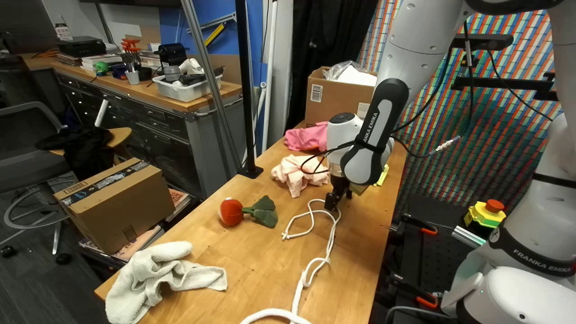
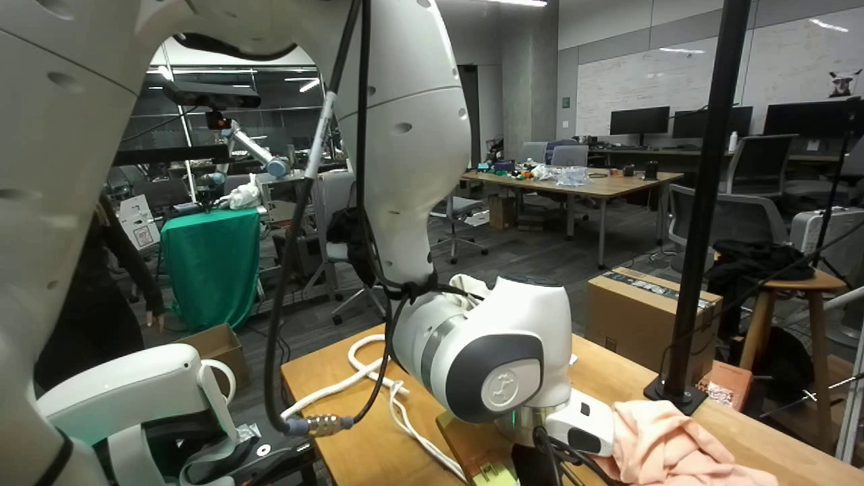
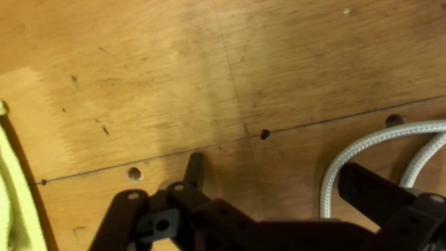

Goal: Spread the objects on the table

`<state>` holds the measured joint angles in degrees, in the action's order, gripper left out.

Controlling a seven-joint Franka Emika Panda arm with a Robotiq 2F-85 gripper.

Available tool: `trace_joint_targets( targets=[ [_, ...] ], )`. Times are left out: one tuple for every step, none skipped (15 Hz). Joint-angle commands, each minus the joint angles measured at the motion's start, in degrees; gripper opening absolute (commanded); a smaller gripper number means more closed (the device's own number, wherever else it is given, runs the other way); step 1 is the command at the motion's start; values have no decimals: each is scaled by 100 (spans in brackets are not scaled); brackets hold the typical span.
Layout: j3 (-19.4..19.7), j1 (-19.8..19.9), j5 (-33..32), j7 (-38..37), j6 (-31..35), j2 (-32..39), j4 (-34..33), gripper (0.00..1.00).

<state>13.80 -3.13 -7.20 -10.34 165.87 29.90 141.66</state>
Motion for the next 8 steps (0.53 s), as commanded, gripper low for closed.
trace_joint_targets(
  targets=[
    [141, 64, 136, -114, 231, 72, 190, 100],
    [152, 105, 167, -138, 247, 81, 215, 100],
    [171, 149, 202, -157, 255, 64, 261, 100],
    [190, 177, 246, -180, 278, 75, 282, 100],
    [191, 226, 300, -177, 307, 60, 313, 100],
    [199, 267, 353, -180, 328, 40, 348, 100],
    [186, 328, 396, -140, 310, -6, 389, 100],
    [193, 357, 420, -126, 312, -3, 403, 100]
  ],
)
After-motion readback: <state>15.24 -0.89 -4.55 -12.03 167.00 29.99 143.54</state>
